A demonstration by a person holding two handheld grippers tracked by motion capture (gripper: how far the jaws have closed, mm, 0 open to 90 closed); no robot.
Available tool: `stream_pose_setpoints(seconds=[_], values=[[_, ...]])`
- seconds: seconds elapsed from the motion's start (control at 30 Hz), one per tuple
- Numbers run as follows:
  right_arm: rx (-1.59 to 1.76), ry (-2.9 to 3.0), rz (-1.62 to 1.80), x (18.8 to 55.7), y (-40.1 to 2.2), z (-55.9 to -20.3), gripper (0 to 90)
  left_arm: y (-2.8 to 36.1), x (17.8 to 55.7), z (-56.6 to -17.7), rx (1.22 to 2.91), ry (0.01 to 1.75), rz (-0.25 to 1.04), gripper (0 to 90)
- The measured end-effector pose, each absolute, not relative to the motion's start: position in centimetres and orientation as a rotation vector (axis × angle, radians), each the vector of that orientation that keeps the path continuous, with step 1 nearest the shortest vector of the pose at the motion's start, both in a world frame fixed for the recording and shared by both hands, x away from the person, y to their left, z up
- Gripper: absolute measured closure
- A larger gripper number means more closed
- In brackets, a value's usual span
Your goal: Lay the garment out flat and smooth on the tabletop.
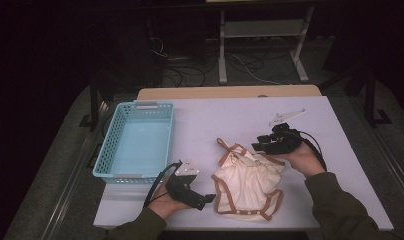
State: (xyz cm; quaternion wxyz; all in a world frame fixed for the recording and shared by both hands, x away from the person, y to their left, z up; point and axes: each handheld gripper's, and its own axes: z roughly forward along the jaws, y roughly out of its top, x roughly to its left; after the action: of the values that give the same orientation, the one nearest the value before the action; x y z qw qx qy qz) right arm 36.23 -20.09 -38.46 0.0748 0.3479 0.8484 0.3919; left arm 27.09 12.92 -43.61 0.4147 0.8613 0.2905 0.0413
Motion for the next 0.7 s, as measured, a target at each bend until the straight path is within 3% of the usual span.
stream_pose_setpoints(seconds=[0.37,0.6,0.63,0.7], values=[[1.128,2.615,1.121,35.3,-22.4,-40.3,62.1,12.9,27.1,-43.6,2.165,0.729,0.105,0.0],[1.112,2.664,1.104,34.8,-22.4,-41.0,79.5,12.9,27.1,-43.6,2.166,0.727,0.106,0.0],[1.095,2.667,1.108,34.7,-22.4,-41.0,85.0,12.9,27.1,-43.6,2.165,0.728,0.106,0.0],[1.077,2.654,1.123,34.4,-22.4,-40.8,86.2,12.9,27.1,-43.5,2.165,0.728,0.106,0.0]])
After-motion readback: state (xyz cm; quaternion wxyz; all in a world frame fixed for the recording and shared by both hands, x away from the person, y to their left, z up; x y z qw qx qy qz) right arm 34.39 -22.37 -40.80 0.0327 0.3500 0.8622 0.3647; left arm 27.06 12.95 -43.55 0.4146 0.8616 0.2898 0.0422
